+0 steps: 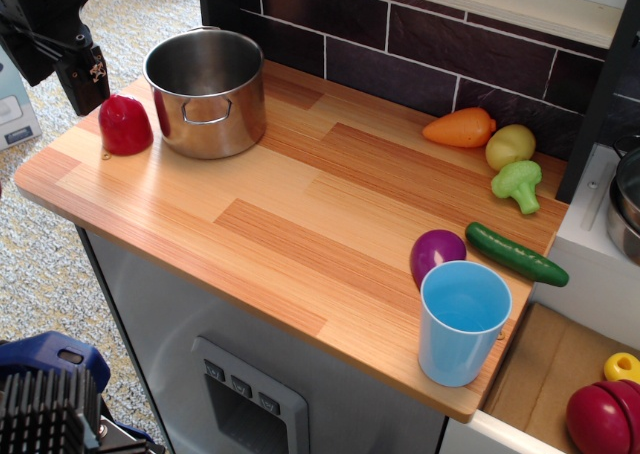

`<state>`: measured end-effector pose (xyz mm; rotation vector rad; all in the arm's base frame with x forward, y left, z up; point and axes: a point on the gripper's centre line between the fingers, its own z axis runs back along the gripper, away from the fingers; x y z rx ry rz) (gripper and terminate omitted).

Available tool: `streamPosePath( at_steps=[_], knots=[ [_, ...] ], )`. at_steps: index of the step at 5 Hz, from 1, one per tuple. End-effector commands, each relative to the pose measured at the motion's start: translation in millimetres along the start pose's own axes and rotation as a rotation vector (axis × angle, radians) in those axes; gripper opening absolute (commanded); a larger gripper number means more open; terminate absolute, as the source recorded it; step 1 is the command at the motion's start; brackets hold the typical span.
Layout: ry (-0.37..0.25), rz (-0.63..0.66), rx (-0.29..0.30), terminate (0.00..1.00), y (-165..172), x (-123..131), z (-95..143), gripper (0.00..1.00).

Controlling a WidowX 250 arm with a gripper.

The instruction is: Put sweet potato in pot

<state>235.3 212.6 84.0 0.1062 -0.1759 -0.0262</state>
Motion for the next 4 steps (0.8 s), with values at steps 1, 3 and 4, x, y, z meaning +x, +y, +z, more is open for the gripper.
streamPosePath(
  at_steps=[1, 3, 4],
  knots=[
    [0.000, 0.000, 0.000, 0.00, 0, 0, 0, 1.00],
    [-0.079, -0.089, 0.040, 0.00, 7, 30, -5, 1.00],
    [-0.089, -0.129, 0.032, 0.00, 8, 42, -10, 1.00]
  ],
)
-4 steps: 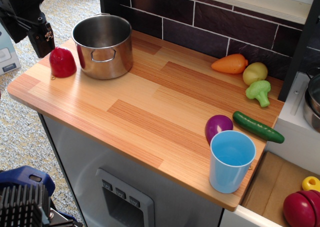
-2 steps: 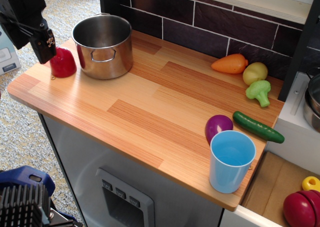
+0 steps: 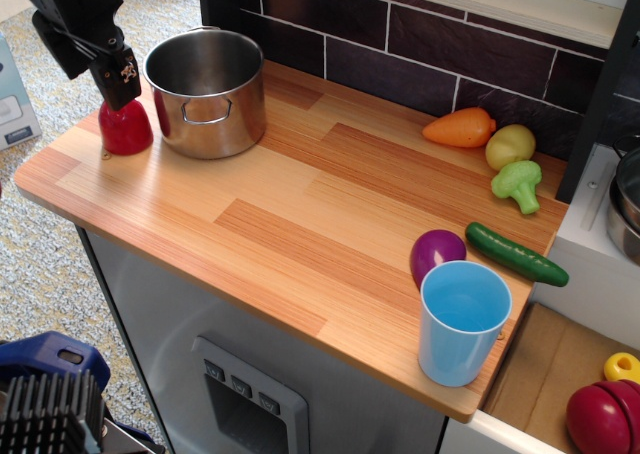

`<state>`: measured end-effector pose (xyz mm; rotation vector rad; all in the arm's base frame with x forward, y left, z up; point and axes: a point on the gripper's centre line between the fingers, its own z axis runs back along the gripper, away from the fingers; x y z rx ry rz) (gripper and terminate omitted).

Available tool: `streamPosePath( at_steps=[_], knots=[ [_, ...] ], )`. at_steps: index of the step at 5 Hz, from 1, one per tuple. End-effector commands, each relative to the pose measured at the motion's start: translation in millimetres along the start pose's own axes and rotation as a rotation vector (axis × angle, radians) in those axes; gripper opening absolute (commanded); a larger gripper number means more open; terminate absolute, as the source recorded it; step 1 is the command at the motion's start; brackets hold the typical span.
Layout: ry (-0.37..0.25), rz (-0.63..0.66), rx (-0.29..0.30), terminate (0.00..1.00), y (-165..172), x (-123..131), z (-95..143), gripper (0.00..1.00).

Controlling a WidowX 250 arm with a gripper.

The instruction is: Put sweet potato in pot

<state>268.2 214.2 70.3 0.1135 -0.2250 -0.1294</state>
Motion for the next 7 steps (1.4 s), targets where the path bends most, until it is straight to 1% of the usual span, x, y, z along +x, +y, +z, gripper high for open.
streamPosePath(
  at_steps=[1, 2, 3, 5, 7],
  knots=[
    [-0.050, -0.044, 0.002, 0.00, 14, 11, 1, 1.00],
    [-0.056, -0.041, -0.009, 0.00, 15, 5, -4, 1.00],
    [-0.061, -0.043, -0.041, 0.00, 14, -1, -13, 1.00],
    [-0.077, -0.042, -0.078, 0.00, 14, -3, -29, 1.00],
    [-0.091, -0.018, -0.127, 0.00, 3, -11, -47, 1.00]
  ],
)
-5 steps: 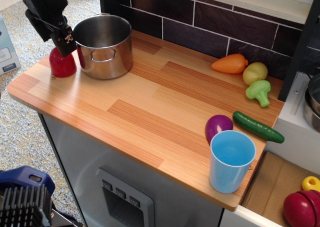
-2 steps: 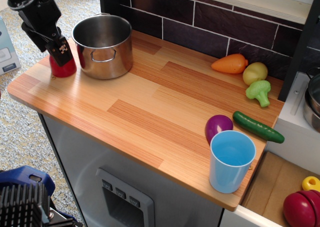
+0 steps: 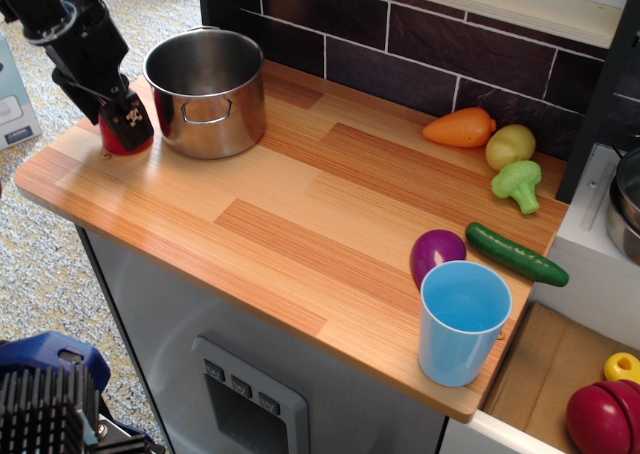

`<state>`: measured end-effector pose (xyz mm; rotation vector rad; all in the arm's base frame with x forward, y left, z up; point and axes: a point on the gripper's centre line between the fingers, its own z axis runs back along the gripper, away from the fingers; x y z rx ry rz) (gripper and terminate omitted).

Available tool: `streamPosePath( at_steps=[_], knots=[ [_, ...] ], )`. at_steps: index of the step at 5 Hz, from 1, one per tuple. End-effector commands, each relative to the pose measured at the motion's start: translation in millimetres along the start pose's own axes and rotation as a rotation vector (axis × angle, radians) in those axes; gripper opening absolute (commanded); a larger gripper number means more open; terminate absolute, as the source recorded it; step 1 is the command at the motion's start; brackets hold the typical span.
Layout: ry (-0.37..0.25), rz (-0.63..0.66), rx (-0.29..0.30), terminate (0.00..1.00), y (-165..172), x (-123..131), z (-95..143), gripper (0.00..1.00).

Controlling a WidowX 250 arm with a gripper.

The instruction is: Put sweet potato in pot

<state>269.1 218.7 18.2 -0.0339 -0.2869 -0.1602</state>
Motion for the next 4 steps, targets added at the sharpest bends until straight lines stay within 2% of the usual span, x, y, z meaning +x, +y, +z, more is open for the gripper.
streamPosePath(
  at_steps=[1, 2, 3, 4],
  knots=[
    [-0.025, 0.004, 0.001, 0.00, 0, -1, -3, 1.00],
    [-0.014, 0.017, -0.005, 0.00, -3, 1, -2, 0.00],
    [0.027, 0.041, 0.030, 0.00, -10, -4, 16, 1.00],
    [0.055, 0.041, 0.092, 0.00, -11, -10, 39, 0.00]
  ],
)
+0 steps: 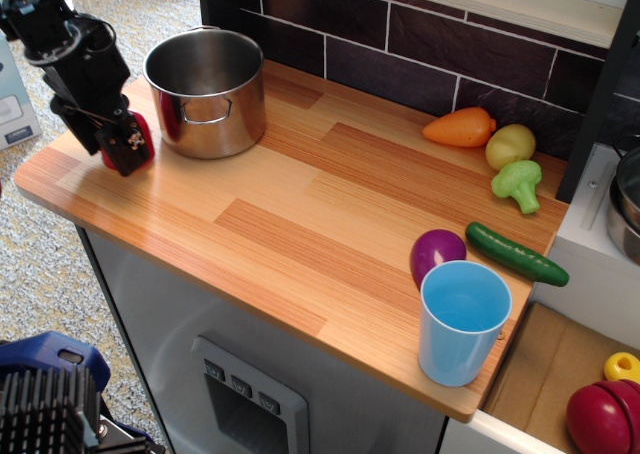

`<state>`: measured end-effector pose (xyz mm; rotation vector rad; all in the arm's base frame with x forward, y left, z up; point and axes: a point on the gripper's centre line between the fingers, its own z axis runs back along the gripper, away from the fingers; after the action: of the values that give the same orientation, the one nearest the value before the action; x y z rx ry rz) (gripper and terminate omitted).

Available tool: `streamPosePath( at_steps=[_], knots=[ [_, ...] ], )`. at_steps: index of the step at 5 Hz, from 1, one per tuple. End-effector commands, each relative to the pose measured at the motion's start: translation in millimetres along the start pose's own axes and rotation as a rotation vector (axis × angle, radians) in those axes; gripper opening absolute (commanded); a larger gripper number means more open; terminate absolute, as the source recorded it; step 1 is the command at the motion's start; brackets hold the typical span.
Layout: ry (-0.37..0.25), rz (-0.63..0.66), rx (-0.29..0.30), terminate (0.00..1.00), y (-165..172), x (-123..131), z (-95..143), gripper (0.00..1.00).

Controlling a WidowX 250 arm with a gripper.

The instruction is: Put sweet potato in pot

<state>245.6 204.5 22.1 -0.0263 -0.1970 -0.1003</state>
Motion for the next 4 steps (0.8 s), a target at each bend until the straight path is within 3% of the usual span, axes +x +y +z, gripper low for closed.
streamPosePath(
  at_steps=[1, 2, 4],
  knots=[
    [-0.019, -0.030, 0.161, 0.00, 14, 8, 64, 0.00],
    [-0.016, -0.035, 0.207, 0.00, 12, 22, 86, 0.00],
    [-0.078, -0.150, 0.208, 0.00, -8, 73, 108, 0.00]
  ],
)
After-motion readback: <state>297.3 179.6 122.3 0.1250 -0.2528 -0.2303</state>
